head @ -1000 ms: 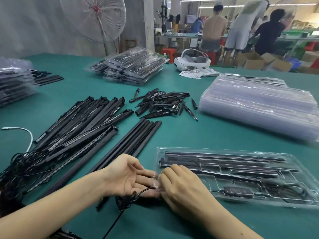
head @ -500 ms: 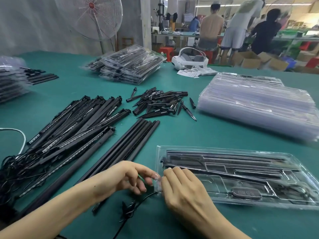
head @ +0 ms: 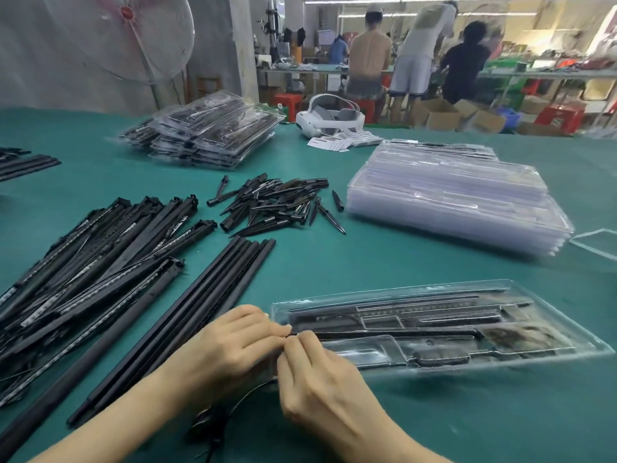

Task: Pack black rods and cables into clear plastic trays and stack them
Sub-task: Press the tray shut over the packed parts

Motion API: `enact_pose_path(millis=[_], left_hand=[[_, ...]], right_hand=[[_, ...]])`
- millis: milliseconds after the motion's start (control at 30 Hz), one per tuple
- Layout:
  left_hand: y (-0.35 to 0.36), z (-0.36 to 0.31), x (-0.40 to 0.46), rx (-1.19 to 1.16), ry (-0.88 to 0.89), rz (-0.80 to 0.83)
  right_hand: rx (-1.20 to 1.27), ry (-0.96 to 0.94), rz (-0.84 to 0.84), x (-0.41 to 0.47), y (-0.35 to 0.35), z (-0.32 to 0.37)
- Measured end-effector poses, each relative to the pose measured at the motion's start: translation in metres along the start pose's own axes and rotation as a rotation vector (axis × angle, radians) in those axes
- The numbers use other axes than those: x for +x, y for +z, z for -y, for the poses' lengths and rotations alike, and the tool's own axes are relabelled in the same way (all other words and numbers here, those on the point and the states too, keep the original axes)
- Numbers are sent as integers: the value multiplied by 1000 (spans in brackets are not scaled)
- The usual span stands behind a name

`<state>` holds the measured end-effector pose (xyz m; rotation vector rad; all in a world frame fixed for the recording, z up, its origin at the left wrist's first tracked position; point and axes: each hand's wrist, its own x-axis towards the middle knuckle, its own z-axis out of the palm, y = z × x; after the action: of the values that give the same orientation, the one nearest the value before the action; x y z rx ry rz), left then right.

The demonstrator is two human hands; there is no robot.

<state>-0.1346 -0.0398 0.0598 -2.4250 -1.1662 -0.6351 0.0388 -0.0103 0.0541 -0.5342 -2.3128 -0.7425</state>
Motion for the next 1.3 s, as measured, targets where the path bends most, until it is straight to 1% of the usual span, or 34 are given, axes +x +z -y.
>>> enact_pose_path(millis=[67,167,333,500,600,700,833,933,1033,1200,1300], left_hand=[[-1,-1,2,61,84,8],[1,-1,3,131,171,10],[6,3,3,139,212,-53],[15,3,-2,145,185,-96],[19,6,-6,128,147,-106],[21,7,-9,97,90,-80],[20,5,-10,66,66,-42],[16,2,-11,-11,-9,-15],[12,2,-10,-56,-54,-30],[9,3,-9,-60,-23,-17],[6,6,-6,-50,19,0]], right_hand=[[-26,6,9,-1,3,9],[-40,-51,63,-2,5,13],[-70,-112,138,2,1,5],[28,-42,60,-2,7,8],[54,-28,47,-6,6,6],[38,32,49,-10,7,12],[-23,126,59,-9,7,21],[-54,79,67,-8,7,18],[-9,0,49,-10,12,16],[68,-145,83,-2,12,9],[95,-138,105,0,12,6]])
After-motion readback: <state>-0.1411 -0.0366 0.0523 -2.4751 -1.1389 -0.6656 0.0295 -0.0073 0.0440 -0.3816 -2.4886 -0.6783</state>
